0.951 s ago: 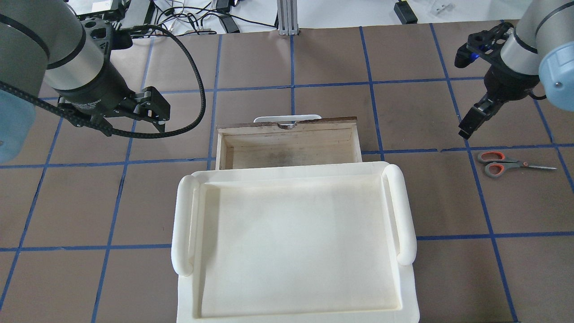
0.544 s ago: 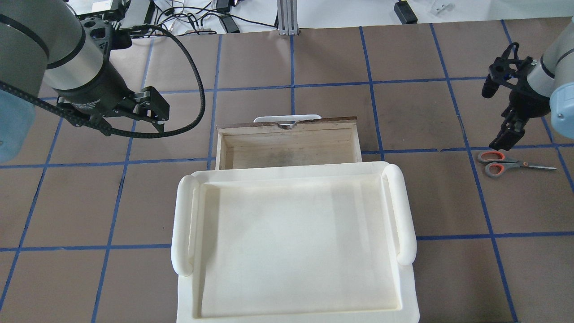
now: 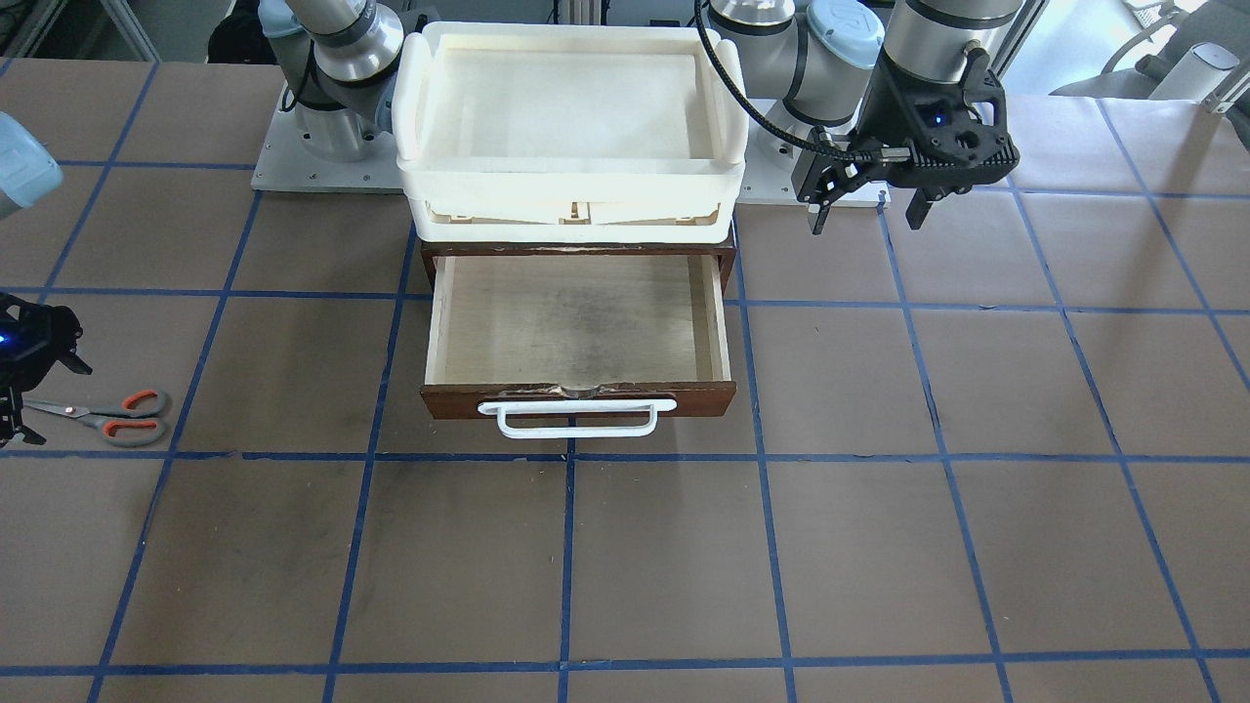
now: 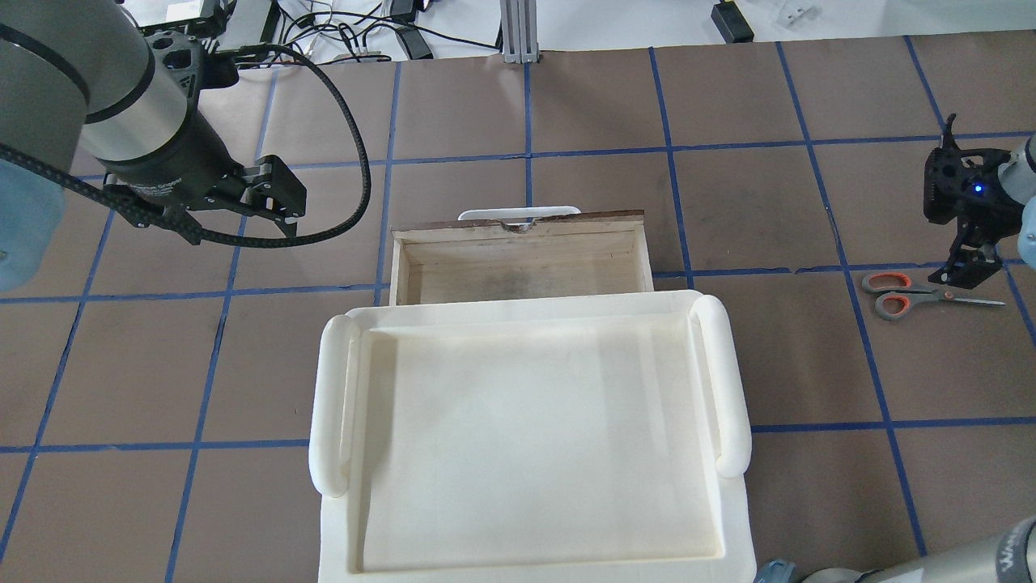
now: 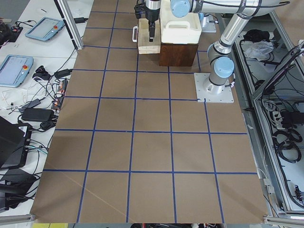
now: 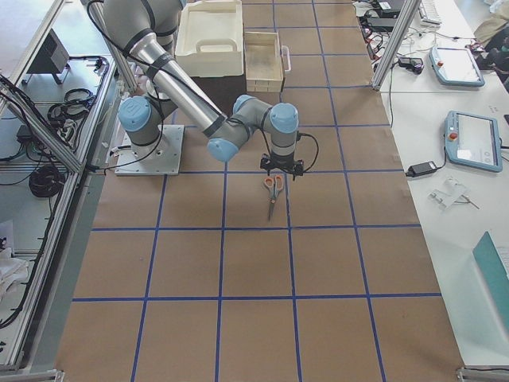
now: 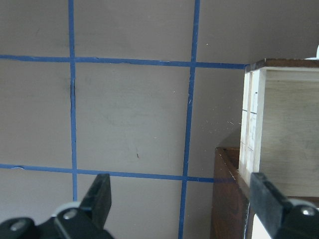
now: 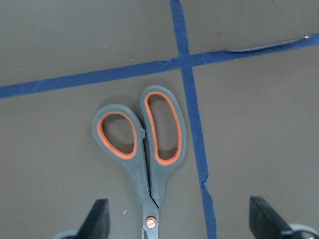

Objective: Put scissors in drawer and close it
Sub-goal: 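Move the right gripper down toward the orange-and-grey scissors, then close the right gripper on the scissors handles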

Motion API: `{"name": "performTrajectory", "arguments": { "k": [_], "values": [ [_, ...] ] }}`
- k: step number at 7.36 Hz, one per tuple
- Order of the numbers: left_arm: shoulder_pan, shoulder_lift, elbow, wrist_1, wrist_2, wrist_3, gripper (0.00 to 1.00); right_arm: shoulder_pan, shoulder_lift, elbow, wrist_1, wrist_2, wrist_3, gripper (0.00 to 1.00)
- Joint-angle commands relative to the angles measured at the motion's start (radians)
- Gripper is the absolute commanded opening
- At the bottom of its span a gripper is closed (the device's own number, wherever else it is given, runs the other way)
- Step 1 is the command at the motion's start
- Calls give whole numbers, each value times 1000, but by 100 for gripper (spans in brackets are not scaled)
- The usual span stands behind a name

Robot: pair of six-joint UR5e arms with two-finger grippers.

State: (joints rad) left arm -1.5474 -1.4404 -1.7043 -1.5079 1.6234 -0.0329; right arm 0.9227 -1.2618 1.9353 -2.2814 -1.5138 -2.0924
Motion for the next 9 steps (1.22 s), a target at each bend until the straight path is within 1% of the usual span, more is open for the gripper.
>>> {"name": "performTrajectory", "arguments": {
  "k": [1, 2, 4, 5, 6, 7, 9],
  "values": [
    [1, 0, 0, 0, 0, 1, 100, -11, 38, 13, -7, -5, -147, 99],
    [1, 0, 2, 0, 0, 1, 100, -13, 45, 30, -12, -11, -176, 99],
    [1, 0, 2, 0, 1, -1, 100, -13, 71, 39, -59, -32, -176, 99],
    [1, 0, 2, 1, 0, 1, 100, -13, 94, 40, -105, -67, -173, 97],
    [1, 2, 2, 0, 4, 1, 100, -13, 108, 40, -127, -69, -175, 93],
    [1, 0, 2, 3, 7, 1, 100, -13, 110, 42, -122, -71, -176, 84],
    [1, 0, 9, 0, 9, 1, 100, -13, 108, 42, -115, -71, -179, 59]
  ]
}}
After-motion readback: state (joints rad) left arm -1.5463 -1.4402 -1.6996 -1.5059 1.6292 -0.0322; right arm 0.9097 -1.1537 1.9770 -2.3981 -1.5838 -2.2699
